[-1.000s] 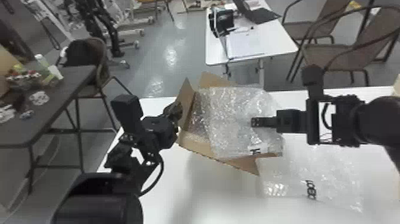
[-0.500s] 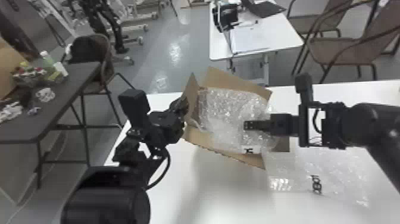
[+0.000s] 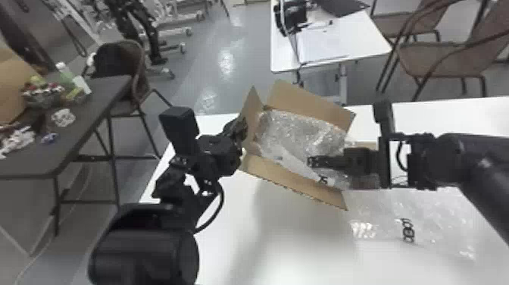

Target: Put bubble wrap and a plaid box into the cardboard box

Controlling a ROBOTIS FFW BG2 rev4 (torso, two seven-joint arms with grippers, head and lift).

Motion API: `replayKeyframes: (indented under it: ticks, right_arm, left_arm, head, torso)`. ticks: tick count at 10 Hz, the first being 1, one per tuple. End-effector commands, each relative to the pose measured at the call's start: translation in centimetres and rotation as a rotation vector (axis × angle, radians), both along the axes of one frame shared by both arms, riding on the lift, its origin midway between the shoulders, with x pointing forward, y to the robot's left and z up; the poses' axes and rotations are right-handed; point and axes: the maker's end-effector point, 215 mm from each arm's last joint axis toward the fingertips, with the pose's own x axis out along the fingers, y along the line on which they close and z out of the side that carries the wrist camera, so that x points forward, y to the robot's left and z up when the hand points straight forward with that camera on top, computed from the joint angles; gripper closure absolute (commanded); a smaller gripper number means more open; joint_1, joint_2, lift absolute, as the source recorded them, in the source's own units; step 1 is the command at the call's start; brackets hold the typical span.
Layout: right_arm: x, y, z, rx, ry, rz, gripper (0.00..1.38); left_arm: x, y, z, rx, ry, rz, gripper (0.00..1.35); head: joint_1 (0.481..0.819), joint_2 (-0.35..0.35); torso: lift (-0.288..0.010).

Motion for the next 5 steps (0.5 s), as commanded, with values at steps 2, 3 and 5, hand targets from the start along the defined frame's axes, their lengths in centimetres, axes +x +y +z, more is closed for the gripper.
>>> replayKeyframes:
  ticks: [2, 3, 5]
  right_arm:
    - [0.7, -0.1, 4.6, -0.095, -0.160, -0.008, 0.10]
    - [0.8, -0.9, 6.3, -0.112, -0.184, -0.041, 0.14]
    - [0.8, -3.8, 7.8, -0.164, -0.192, -0.107, 0.14]
  left_arm:
    - [-0.2, 0.4, -0.2, 0.003, 0.001, 0.007, 1.23]
    - [-0.2, 0.5, -0.2, 0.004, 0.001, 0.010, 1.23]
    - [-0.3, 0.5, -0.3, 0.004, 0.001, 0.010, 1.23]
  head:
    - [0.686, 0.303]
    - [0.675, 0.302]
    - [0.652, 0.285]
  torso:
    - [-0.109]
    - [-0.109]
    - [-0.109]
